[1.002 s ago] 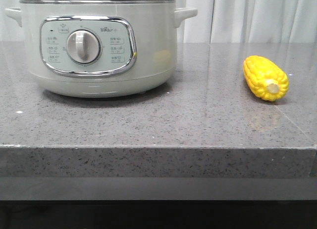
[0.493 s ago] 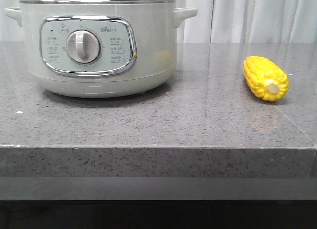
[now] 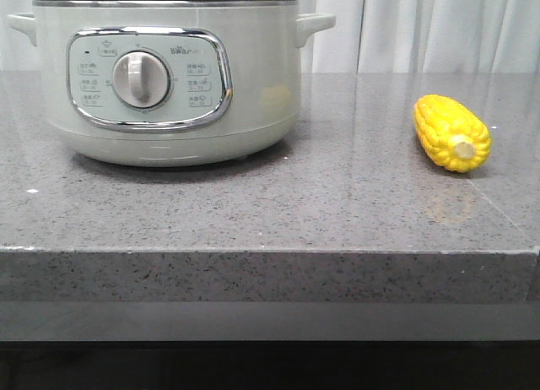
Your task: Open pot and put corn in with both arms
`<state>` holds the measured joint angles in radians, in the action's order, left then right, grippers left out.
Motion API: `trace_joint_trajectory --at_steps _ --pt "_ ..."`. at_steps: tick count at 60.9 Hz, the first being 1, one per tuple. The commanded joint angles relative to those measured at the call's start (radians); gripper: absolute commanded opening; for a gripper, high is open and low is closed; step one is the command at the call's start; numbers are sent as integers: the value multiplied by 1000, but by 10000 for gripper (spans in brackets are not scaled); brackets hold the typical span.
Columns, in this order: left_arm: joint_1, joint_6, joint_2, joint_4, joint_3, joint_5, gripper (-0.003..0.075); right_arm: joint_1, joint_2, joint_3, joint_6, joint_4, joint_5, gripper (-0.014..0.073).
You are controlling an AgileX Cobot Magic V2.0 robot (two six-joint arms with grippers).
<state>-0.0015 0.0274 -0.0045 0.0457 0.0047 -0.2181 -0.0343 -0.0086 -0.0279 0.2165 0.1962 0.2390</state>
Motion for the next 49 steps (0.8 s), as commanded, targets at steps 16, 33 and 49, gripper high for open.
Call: trace_joint_trajectory --at_steps 16,33,49 --pt "2 -4 -22 89 -7 154 -19 3 -23 10 7 -7 -103 -66" --pt "2 -4 114 78 -288 114 -19 3 25 220 7 -7 -54 -62" --pt "2 -4 475 72 -578 1 -19 3 297 522 7 -7 1 -59"
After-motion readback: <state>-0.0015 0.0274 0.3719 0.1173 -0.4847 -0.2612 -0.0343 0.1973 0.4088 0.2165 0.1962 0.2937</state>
